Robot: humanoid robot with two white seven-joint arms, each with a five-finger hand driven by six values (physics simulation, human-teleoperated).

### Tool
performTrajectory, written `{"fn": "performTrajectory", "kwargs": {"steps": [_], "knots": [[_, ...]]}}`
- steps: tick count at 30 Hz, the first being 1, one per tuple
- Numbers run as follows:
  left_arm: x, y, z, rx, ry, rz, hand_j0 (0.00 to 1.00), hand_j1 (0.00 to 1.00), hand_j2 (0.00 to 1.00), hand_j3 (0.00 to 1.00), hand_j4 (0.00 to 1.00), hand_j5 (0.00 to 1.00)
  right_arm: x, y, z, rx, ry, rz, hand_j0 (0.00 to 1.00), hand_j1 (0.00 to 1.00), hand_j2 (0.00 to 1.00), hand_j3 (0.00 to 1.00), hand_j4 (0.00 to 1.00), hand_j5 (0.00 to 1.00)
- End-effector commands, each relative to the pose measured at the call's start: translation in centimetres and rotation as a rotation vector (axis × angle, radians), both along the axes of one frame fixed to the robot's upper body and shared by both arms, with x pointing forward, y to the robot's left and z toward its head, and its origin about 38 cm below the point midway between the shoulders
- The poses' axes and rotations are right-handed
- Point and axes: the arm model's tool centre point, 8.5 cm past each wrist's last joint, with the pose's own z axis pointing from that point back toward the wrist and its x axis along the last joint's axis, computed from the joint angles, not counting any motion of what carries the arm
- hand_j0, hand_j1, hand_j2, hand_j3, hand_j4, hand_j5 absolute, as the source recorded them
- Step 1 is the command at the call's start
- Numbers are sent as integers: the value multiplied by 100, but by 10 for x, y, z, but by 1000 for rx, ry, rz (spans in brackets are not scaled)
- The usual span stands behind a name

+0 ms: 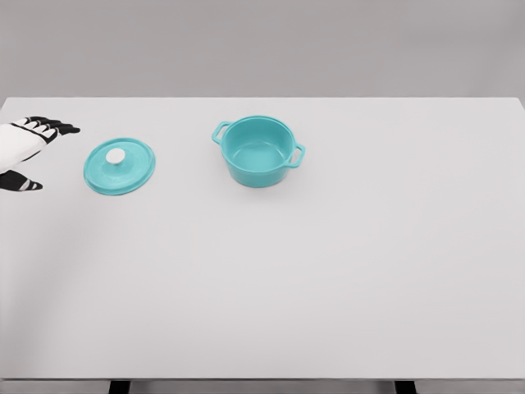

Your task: Cover the pot with left arm

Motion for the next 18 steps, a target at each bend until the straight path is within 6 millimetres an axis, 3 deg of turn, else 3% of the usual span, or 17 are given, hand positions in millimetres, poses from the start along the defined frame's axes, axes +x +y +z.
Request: {"fn": "performTrajectory", "kwargs": {"steps": [1,10,14,18], "knots": [[0,0,1,-7,-1,2,100,100,100,100,100,100,0,0,0,0,0,0,100,100,100,100,100,100],[6,-6,2,-10,-1,-8,100,100,100,100,100,100,0,0,0,0,0,0,100,100,100,100,100,100],[13,-12,-8,80,191,-25,100,100,100,100,100,100,0,0,0,0,0,0,100,100,100,100,100,100],[30,-19,10,81,162,-41,100,100,100,100,100,100,0,0,0,0,0,0,100,100,100,100,100,100]]}}
